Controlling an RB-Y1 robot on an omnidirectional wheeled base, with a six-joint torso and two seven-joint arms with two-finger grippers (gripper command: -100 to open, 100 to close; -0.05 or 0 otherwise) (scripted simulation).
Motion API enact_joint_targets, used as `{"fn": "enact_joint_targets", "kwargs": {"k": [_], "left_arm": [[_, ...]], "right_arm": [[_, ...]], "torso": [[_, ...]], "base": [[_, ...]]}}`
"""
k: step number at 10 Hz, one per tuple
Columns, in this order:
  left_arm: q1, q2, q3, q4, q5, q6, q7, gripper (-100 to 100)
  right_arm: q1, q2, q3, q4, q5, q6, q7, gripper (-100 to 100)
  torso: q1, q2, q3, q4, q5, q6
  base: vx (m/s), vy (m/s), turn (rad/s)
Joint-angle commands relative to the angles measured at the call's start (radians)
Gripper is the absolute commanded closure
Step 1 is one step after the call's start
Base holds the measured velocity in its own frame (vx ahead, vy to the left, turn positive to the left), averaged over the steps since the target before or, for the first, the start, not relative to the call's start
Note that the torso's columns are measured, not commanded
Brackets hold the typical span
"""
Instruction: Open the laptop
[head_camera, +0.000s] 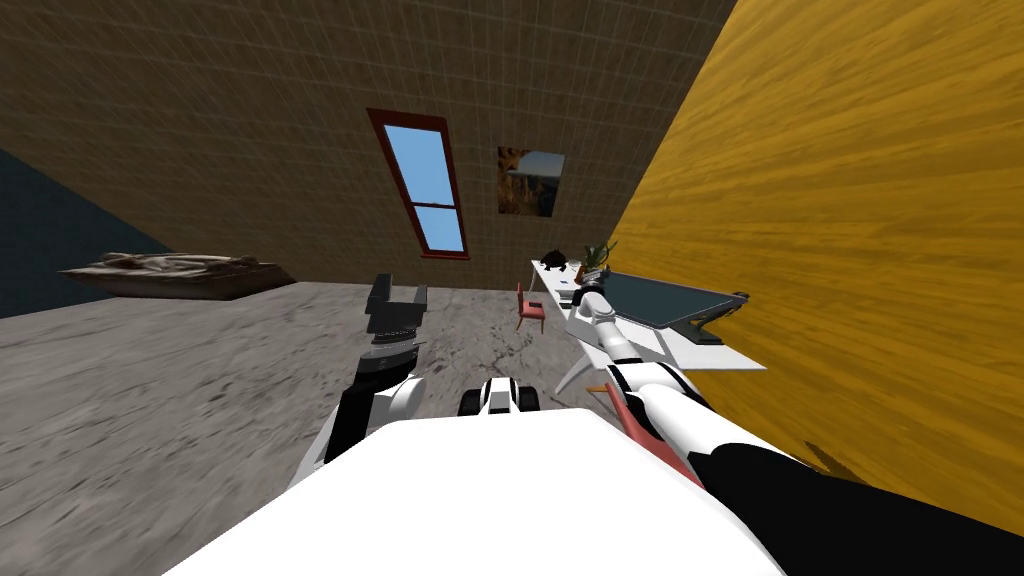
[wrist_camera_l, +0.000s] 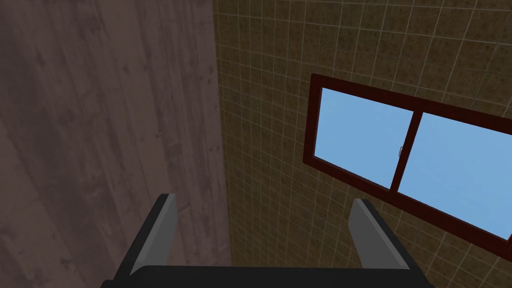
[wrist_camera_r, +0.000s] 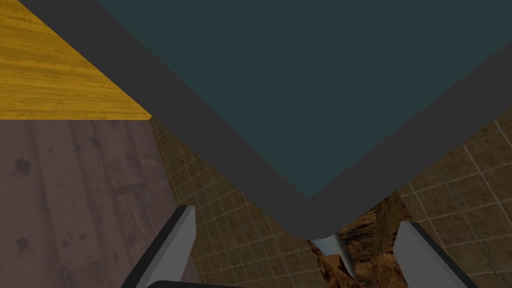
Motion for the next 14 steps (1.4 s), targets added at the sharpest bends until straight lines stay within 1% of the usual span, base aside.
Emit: {"fn": "enact_joint_targets", "kwargs": {"k": [1,2,3,4,5,6,7,8,9,10,11,12,13,14], "left_arm": [[0.0,0.0,0.0,0.0,0.0,0.0,0.0,0],[0.0,0.0,0.0,0.0,0.0,0.0,0.0,0],[0.0,0.0,0.0,0.0,0.0,0.0,0.0,0],[0.0,0.0,0.0,0.0,0.0,0.0,0.0,0],[0.0,0.0,0.0,0.0,0.0,0.0,0.0,0],[0.0,0.0,0.0,0.0,0.0,0.0,0.0,0],[0.0,0.0,0.0,0.0,0.0,0.0,0.0,0],[0.0,0.0,0.0,0.0,0.0,0.0,0.0,0],[0.0,0.0,0.0,0.0,0.0,0.0,0.0,0],[0.0,0.0,0.0,0.0,0.0,0.0,0.0,0],[0.0,0.0,0.0,0.0,0.0,0.0,0.0,0],[0.0,0.0,0.0,0.0,0.0,0.0,0.0,0],[0.0,0.0,0.0,0.0,0.0,0.0,0.0,0],[0.0,0.0,0.0,0.0,0.0,0.0,0.0,0]], "right_arm": [[0.003,-0.001,-0.007,0.004,0.013,0.015,-0.005,-100],[-0.022,-0.021,-0.015,0.025,-0.013,0.001,0.013,-100],[-0.033,-0.03,-0.019,0.035,-0.024,-0.007,0.021,-100],[-0.021,-0.022,-0.016,0.024,-0.013,0.002,0.013,-100],[0.003,-0.001,-0.007,0.004,0.015,0.019,-0.006,100],[-0.007,-0.013,-0.013,0.012,-0.003,0.007,0.007,100],[0.032,0.01,0.004,-0.035,0.05,0.05,-0.016,100],[0.032,0.01,0.004,-0.035,0.065,0.05,-0.016,100],[0.074,0.037,0.025,-0.072,0.105,0.089,-0.038,100],[0.074,0.037,0.025,-0.077,0.13,0.089,-0.038,100],[0.116,0.065,0.045,-0.119,0.163,0.127,-0.06,100],[0.116,0.065,0.045,-0.119,0.195,0.127,-0.06,100],[0.153,0.092,0.066,-0.149,0.236,0.166,-0.082,100],[0.157,0.092,0.066,-0.161,0.261,0.166,-0.082,100]], "torso": [[0.0,0.001,0.001,0.001,0.0,0.0],[-0.001,0.005,0.003,0.001,0.0,0.0],[-0.001,0.004,0.003,0.002,0.0,0.0],[-0.001,0.001,0.001,0.001,0.0,0.0],[0.001,0.002,0.001,0.0,0.0,0.0],[0.003,0.006,0.003,0.001,0.001,0.0],[0.001,0.0,0.001,-0.003,-0.003,-0.002],[-0.002,-0.005,-0.003,-0.003,-0.002,-0.001],[-0.003,-0.006,-0.004,-0.003,-0.002,0.0],[-0.003,-0.005,-0.003,-0.002,-0.002,0.0],[-0.001,-0.002,-0.001,-0.001,-0.001,0.0],[0.0,0.0,0.0,0.0,0.0,0.0],[0.002,0.001,0.001,0.001,0.001,0.0],[0.002,0.002,0.001,0.001,0.0,0.0]], "base": [[0.064,0.015,-0.011],[0.057,-0.012,0.011],[0.077,-0.031,0.004],[0.033,-0.016,0.003],[-0.063,0.025,-0.009],[-0.034,0.007,-0.033],[0.01,-0.035,0.025],[0.021,-0.044,0.024],[0.029,-0.061,0.026],[0.031,-0.06,0.018],[0.043,-0.064,0.027],[0.033,-0.051,0.02],[0.028,-0.06,0.027],[0.03,-0.055,0.016]]}}
